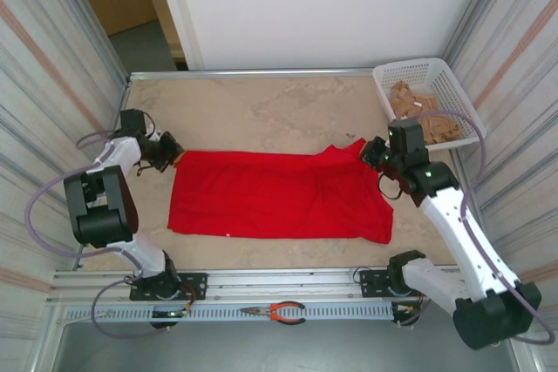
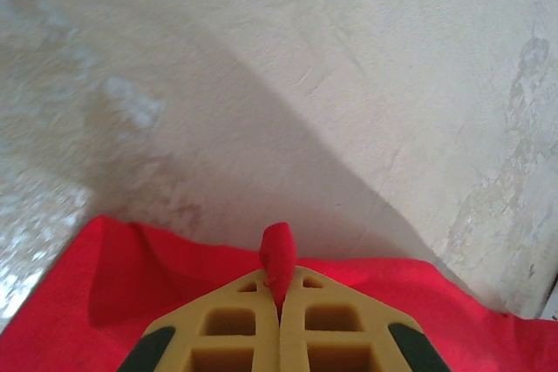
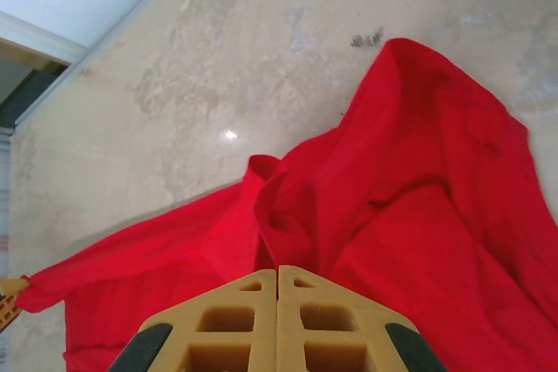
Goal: Fold the inside-out t-shirt
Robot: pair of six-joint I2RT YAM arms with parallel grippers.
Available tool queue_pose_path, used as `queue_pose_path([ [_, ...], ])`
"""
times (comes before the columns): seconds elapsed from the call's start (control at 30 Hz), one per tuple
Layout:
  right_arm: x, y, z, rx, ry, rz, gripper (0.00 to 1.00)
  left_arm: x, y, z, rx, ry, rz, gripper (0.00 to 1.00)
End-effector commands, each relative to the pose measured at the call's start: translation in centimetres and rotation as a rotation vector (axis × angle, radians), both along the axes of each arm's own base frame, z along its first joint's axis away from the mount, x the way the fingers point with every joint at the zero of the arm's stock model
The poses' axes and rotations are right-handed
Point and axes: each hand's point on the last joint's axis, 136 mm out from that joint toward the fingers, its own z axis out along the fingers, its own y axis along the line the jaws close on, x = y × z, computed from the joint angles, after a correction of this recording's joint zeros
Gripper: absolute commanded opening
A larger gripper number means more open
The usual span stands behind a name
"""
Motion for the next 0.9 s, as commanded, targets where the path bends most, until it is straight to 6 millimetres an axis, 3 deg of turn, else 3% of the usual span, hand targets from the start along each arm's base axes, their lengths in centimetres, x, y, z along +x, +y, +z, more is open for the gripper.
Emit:
queue_pose_path([
  [0.0,-2.6,-1.2,-1.3,-0.004,0.044,-0.062,0.0,-1.0,0.5,1.1,-0.021,-0.026,0.034,0.0],
  [0.2,-6.5,-1.2,-5.6,0.001,0.117,-0.075,0.0,-3.2,0.2,0.1,-0.034,-0.003,0.026,0.0],
  [0.23,-7.2,-1.3,-6.5,-0.005,0.139,-0.083,0.0,-3.6,0.0,-0.2,-0.038,0.004,0.023,0.02],
  [0.27,-8.0,-1.6,-7.6,-0.017,0.169,-0.092,0.0,-4.2,-0.1,-0.6,-0.044,0.021,0.022,0.12],
  [0.3,-8.9,-2.2,-8.5,-0.032,0.197,-0.112,0.05,-4.8,-0.3,-0.9,-0.054,0.038,0.026,0.24],
  [0.37,-10.1,-3.5,-9.3,-0.068,0.223,-0.155,0.36,-5.6,-0.3,-0.8,-0.06,0.035,0.04,0.42],
  [0.4,-10.4,-4.0,-9.2,-0.08,0.213,-0.167,0.48,-6.0,0.0,-0.5,-0.052,0.024,0.055,0.47],
  [0.43,-10.3,-4.2,-8.8,-0.087,0.194,-0.168,0.53,-6.1,0.1,0.0,-0.042,0.007,0.062,0.5],
  [0.53,-9.0,-3.9,-7.0,-0.124,0.149,-0.112,0.56,-5.7,0.4,2.0,-0.012,-0.056,0.063,0.54],
  [0.63,-6.2,-1.3,-6.0,-0.127,0.134,0.032,0.56,-4.3,-0.1,3.8,-0.013,-0.095,0.034,0.55],
  [0.73,-3.2,1.9,-6.6,-0.129,0.174,0.184,0.57,-2.6,-1.8,4.4,-0.006,-0.097,-0.037,0.55],
  [0.87,0.3,5.1,-9.2,-0.182,0.259,0.301,0.59,-0.5,-4.2,3.9,0.003,-0.074,-0.135,0.55],
])
